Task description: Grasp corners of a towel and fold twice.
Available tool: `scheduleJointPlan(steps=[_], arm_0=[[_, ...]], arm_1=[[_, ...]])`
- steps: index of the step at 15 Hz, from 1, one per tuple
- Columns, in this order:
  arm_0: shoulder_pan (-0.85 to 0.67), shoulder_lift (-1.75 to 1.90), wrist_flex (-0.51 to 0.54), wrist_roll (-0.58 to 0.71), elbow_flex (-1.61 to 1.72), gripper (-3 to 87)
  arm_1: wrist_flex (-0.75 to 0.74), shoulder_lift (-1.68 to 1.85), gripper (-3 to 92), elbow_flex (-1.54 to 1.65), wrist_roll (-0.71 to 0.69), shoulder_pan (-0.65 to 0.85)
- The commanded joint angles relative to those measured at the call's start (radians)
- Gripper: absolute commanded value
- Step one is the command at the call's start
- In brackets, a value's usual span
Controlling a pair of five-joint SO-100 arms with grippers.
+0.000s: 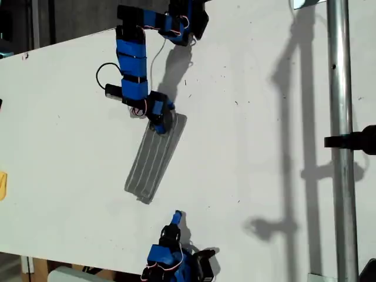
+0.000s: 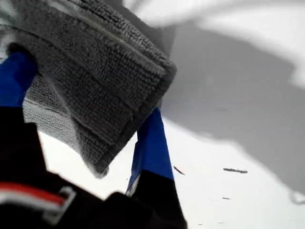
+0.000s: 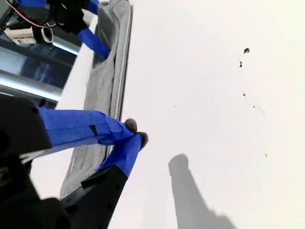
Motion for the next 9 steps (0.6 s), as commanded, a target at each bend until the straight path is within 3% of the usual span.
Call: scheduleJointPlan(steps=[1,2,3,5,9], arm_0=[[0.009,0.005,0.003,0.006,0.011,-2.0],[0.009,0.005,0.003,0.006,0.011,-2.0],[0.009,0.005,0.003,0.006,0.011,-2.0],[0.011,0.005,0.003,0.006,0.011,-2.0],[0.011,0.005,0.003,0.006,0.011,-2.1]], arm_1=[[-0.021,-0.02,29.3,-0.069,-0.061,0.026],[0.006,-0.02,10.8,-0.071,-0.046,0.026],[0.017,-0.018,5.9,-0.071,-0.06,0.028],[0.023,-0.017,0.1,-0.071,-0.086,0.02],[0.155,0.244,-0.1,0.086,-0.046,-0.094]])
